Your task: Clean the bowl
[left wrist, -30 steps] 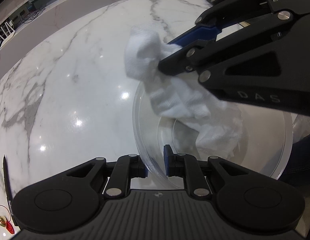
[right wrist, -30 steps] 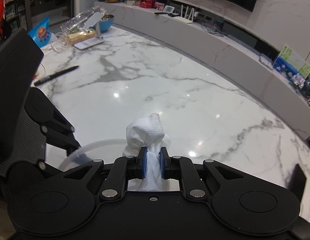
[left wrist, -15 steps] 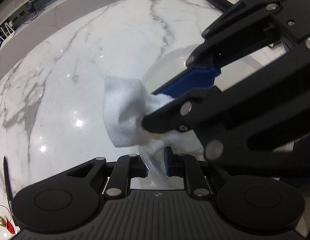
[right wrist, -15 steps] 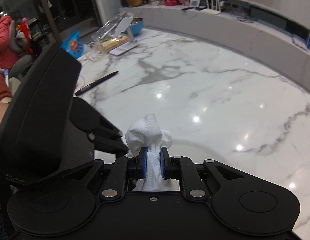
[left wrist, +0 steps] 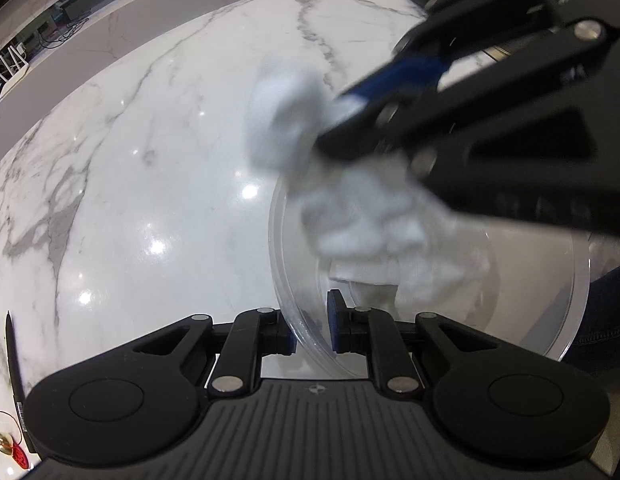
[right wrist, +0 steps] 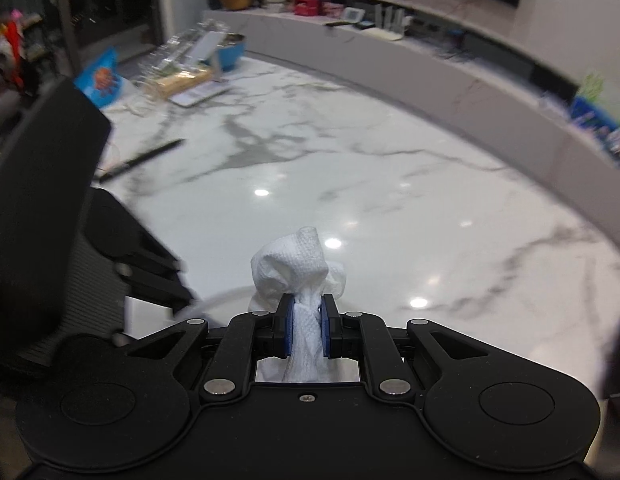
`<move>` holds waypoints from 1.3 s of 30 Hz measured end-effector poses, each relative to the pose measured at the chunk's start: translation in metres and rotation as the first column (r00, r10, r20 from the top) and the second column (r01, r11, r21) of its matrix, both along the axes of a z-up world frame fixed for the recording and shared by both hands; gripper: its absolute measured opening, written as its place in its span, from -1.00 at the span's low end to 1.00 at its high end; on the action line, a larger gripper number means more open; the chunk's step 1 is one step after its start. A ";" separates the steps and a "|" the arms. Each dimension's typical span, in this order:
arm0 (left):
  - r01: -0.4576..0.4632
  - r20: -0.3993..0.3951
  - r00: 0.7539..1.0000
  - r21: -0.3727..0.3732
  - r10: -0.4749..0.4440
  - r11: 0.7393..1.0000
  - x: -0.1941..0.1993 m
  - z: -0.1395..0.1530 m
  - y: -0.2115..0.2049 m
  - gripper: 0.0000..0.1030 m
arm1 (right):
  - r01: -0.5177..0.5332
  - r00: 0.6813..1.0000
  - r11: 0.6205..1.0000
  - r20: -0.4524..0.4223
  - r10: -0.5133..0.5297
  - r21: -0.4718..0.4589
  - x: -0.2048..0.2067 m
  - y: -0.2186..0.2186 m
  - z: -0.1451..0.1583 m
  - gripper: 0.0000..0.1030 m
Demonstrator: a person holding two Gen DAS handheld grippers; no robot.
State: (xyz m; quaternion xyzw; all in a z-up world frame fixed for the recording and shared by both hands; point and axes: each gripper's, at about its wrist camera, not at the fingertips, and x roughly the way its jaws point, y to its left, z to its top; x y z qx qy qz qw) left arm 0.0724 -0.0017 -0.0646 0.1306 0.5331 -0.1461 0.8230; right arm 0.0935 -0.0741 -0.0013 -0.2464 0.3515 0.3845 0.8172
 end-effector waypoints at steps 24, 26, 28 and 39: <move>0.001 0.007 1.000 0.005 -0.001 1.000 -0.028 0.029 -0.045 -0.74 | 0.029 0.998 0.969 0.067 -0.013 -0.245 -0.019 -0.035 0.004 -0.78; 0.000 0.007 1.000 0.006 0.000 1.000 -0.032 0.031 -0.051 -0.74 | 0.016 0.998 0.965 0.057 -0.001 -0.262 -0.023 -0.037 0.004 -0.78; 0.000 0.008 1.000 0.007 0.000 1.000 -0.035 0.032 -0.054 -0.75 | 0.001 0.999 0.961 0.046 0.012 -0.276 -0.027 -0.039 0.003 -0.78; -0.013 0.009 1.000 0.006 0.013 1.000 -0.052 0.043 -0.063 -0.75 | -0.129 0.992 0.944 -0.056 0.117 -0.304 -0.047 -0.038 0.000 -0.78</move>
